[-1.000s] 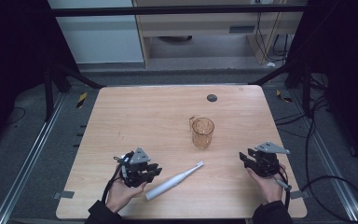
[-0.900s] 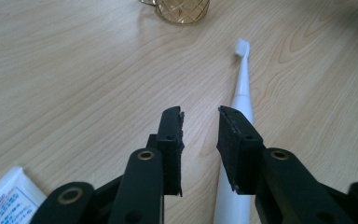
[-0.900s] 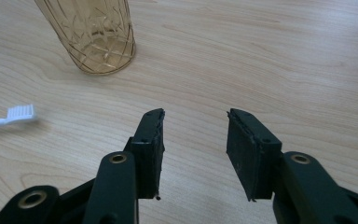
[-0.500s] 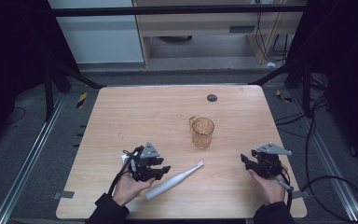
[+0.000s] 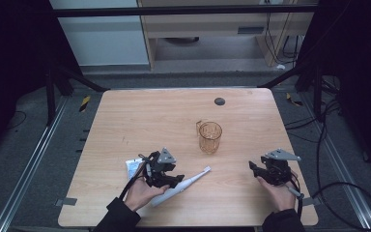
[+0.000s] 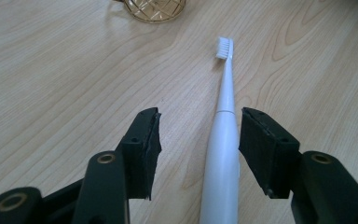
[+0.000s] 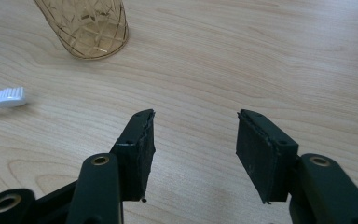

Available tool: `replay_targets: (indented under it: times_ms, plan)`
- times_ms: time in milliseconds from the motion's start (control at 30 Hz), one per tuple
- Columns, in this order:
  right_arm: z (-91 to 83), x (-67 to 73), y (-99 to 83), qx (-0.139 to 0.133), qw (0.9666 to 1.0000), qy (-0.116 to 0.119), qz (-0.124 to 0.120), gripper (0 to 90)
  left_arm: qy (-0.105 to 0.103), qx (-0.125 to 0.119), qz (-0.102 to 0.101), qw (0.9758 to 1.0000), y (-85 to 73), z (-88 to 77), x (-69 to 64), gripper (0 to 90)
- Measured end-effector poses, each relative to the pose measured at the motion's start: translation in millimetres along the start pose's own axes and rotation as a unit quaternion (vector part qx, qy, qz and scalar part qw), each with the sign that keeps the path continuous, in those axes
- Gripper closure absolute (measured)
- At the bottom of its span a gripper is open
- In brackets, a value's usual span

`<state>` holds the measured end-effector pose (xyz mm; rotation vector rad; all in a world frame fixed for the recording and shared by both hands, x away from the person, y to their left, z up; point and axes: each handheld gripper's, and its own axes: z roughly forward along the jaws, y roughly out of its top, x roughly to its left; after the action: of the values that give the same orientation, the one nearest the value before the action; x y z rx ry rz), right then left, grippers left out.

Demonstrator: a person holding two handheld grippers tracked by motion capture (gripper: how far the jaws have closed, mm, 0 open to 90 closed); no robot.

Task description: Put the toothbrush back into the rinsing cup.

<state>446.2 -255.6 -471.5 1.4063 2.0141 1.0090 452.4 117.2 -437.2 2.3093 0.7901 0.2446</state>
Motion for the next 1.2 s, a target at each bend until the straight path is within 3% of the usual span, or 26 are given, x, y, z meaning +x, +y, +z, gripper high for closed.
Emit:
replay_targets:
  times_ms: [333,567,833,1200]
  plan:
    - [1.5,0.1,-0.5,0.006,1.0,0.002,-0.001,46.7,-0.004,0.036,0.02,0.9991,5.6,15.4,-8.1,47.5]
    - [3.0,-0.6,-1.3,0.01,0.9999,0.003,-0.004,46.7,-0.009,0.057,0.02,0.9981,6.5,23.1,-8.0,49.0]
    - [2.9,0.0,-1.5,0.015,0.9998,0.009,-0.002,46.9,-0.011,0.093,0.034,0.995,10.7,36.6,-12.1,50.1]
    - [4.1,0.7,-1.8,0.02,0.9997,0.014,-0.003,47.6,-0.025,0.128,0.024,0.9912,10.2,47.5,-11.3,59.1]
